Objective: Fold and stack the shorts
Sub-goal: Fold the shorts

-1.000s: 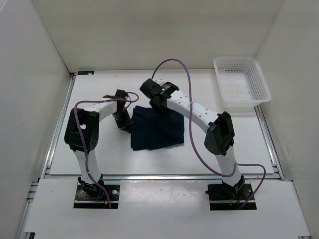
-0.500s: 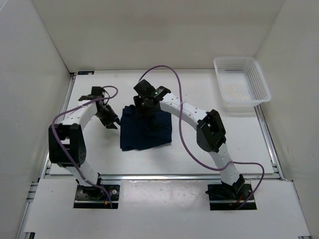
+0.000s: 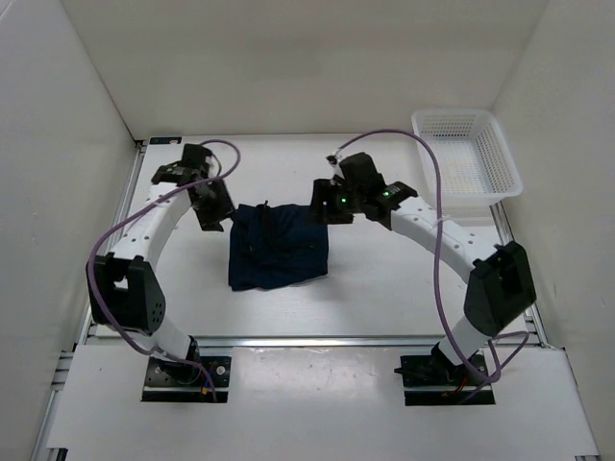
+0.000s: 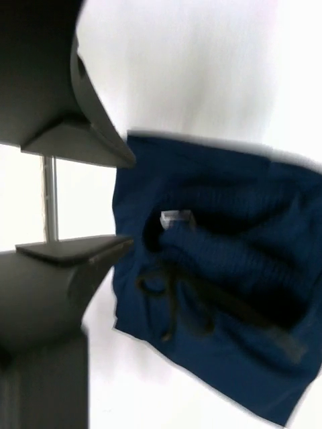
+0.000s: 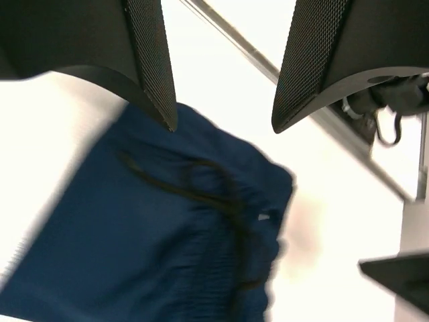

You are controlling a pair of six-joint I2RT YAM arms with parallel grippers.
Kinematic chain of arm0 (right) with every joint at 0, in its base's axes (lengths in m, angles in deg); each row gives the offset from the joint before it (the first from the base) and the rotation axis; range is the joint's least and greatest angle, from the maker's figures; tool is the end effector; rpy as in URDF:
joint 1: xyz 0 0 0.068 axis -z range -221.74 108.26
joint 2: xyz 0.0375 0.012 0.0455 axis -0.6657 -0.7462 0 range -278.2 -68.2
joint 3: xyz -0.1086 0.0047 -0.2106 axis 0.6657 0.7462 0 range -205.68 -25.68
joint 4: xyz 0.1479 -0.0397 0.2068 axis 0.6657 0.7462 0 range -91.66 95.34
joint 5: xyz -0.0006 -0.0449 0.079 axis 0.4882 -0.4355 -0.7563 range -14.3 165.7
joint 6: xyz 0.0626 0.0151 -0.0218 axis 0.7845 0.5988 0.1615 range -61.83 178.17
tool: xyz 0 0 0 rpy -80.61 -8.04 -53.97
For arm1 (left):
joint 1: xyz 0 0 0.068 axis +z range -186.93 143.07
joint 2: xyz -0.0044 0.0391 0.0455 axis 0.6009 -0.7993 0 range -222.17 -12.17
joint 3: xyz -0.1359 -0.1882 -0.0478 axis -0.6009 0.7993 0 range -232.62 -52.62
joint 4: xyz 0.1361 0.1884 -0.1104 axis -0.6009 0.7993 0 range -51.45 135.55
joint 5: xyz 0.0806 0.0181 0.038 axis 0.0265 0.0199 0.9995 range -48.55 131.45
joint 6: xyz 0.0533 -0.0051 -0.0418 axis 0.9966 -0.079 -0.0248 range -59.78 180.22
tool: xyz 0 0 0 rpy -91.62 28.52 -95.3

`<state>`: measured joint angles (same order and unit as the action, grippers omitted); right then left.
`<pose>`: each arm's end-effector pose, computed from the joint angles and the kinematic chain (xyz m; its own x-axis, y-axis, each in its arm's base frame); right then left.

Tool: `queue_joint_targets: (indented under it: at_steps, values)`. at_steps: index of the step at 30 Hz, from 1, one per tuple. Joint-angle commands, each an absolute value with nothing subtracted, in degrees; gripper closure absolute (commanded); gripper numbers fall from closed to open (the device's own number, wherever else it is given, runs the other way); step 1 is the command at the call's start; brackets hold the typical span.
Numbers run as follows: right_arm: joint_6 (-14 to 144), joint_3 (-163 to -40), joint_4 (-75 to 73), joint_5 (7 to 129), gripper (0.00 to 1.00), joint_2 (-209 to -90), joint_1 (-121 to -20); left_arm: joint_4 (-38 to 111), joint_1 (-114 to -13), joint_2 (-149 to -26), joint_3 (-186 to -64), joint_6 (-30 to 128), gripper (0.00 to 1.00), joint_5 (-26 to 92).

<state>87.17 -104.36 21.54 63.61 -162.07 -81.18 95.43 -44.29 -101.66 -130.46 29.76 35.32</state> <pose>0.2884 0.2522 0.2555 -0.7821 -0.0297 -0.6225 -0.4218 0.7605 0.4937 0.3093 -0.0458 0.2312 -0.8797 -0.3946 -0.2653 -0.3246 0.9061 -0.2712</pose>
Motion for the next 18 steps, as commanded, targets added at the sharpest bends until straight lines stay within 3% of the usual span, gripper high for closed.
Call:
queue_joint_targets:
  at_steps: [1,2,3,4,6,10,12,14,15,16,17,18]
  values:
    - [87.9,-97.6,20.5,65.4,0.37,-159.0,-79.3,96.6,-50.5,-105.3,-135.1,31.6,0.40,37.9]
    - [87.9,-96.4,21.3,65.9,0.37,-158.1,-78.6,96.6,-51.8,-106.4,-136.2,31.0,0.34,38.8]
    - [87.9,-95.4,22.1,66.6,0.37,-156.5,-78.6,96.6,-54.2,-108.7,-138.3,30.3,0.19,39.5]
    - [88.4,-93.6,22.1,67.3,0.37,-155.6,-78.0,97.3,-55.3,-110.2,-139.5,30.3,0.15,40.7]
    - [88.4,-92.0,22.8,68.7,0.36,-153.2,-78.0,98.8,-57.7,-115.2,-142.2,29.8,0.09,44.4]
    - [89.0,-89.5,24.1,69.7,0.36,-150.1,-77.5,100.6,-60.2,-123.9,-148.6,29.8,0.07,49.9]
    - [89.6,-88.9,24.7,69.7,0.36,-149.3,-77.5,100.6,-60.2,-126.0,-149.3,29.8,0.15,50.5]
    - [89.6,-88.9,25.8,70.4,0.36,-147.8,-77.5,100.6,-60.2,-127.1,-149.3,29.8,0.30,50.5]
    - [89.6,-88.9,25.8,71.1,0.36,-147.7,-77.5,100.6,-60.2,-127.1,-149.9,29.8,0.65,49.9]
    - [89.6,-88.4,26.5,72.0,0.36,-147.0,-77.5,100.6,-60.2,-126.3,-149.9,29.8,0.81,49.9]
    - [89.6,-88.3,27.0,72.0,0.36,-146.4,-76.9,100.6,-60.2,-125.8,-150.4,29.8,0.90,49.9]
    - [89.6,-88.3,27.0,72.0,0.36,-146.4,-76.9,101.1,-60.2,-125.2,-150.4,29.8,0.90,49.4]
